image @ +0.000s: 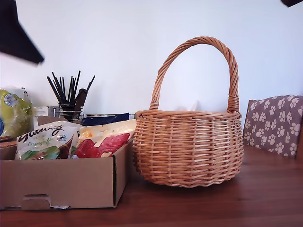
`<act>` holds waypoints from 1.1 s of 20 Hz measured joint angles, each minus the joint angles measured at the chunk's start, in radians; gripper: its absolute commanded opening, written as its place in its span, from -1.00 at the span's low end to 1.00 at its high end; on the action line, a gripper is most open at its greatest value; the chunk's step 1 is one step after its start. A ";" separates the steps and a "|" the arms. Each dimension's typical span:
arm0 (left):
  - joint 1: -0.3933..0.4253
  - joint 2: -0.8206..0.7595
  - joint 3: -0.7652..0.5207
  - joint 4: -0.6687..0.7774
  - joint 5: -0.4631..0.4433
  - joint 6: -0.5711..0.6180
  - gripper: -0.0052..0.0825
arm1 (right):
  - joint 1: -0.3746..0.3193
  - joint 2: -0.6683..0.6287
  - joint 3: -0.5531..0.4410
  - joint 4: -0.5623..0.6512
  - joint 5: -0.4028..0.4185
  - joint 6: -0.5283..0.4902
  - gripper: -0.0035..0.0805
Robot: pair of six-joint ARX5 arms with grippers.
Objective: Move the bags of Easter eggs from the cardboard box on the left into the woven basket on the right side.
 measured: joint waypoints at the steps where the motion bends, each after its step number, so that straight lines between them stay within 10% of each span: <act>1: -0.022 0.032 0.000 -0.020 -0.037 0.045 0.90 | 0.001 0.008 0.000 0.019 -0.011 0.000 -0.95; 19: -0.069 0.468 0.074 0.044 -0.146 0.256 0.89 | 0.001 0.051 0.000 0.080 -0.053 -0.056 -0.95; 22: -0.069 0.492 0.075 0.023 -0.146 0.256 0.54 | 0.001 0.051 0.000 0.080 -0.053 -0.056 -0.95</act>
